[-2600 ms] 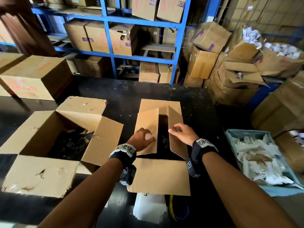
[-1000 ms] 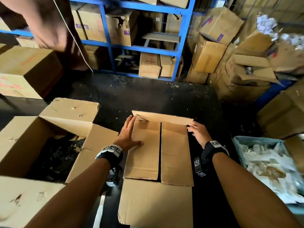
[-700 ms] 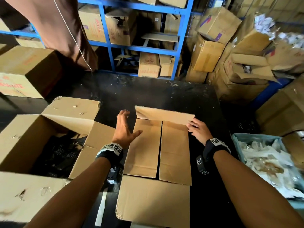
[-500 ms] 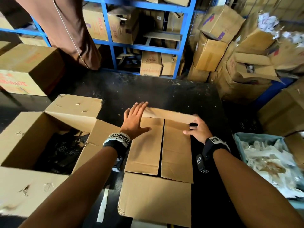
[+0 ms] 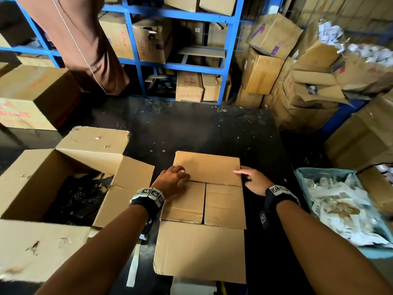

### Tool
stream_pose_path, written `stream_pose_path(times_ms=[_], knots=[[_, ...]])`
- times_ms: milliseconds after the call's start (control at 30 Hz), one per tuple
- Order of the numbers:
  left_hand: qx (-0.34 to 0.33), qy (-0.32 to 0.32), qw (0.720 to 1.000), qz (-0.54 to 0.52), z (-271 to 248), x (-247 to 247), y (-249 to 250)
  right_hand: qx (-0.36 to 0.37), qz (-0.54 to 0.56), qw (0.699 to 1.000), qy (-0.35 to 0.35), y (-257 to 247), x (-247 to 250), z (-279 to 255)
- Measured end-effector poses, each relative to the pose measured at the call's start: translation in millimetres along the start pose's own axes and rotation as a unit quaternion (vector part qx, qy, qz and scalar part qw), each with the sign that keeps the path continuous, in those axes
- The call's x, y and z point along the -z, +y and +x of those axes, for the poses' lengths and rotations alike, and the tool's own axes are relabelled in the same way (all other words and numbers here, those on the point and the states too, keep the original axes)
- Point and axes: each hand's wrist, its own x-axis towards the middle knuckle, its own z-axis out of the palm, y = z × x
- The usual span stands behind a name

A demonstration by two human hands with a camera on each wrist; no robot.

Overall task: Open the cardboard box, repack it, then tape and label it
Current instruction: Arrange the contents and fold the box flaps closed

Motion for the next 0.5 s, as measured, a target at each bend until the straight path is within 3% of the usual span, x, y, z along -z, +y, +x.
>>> stream_pose_path(times_ms=[167,267,400,500], knots=[[0.031,-0.011,0.999,-0.036,-6,-10,3,-0.042,0.027,0.998,0.023,-6,-22,-16],[0.04,0.001,0.999,-0.034,-7,-16,7,-0.048,-0.02,0.998,0.041,-9,-35,-17],[0.058,0.019,0.997,-0.049,-6,-17,17,-0.046,-0.077,0.989,0.12,-18,-45,-13],[0.072,0.014,0.996,-0.052,-4,-18,24,-0.034,-0.14,0.983,0.115,-16,-46,-10]])
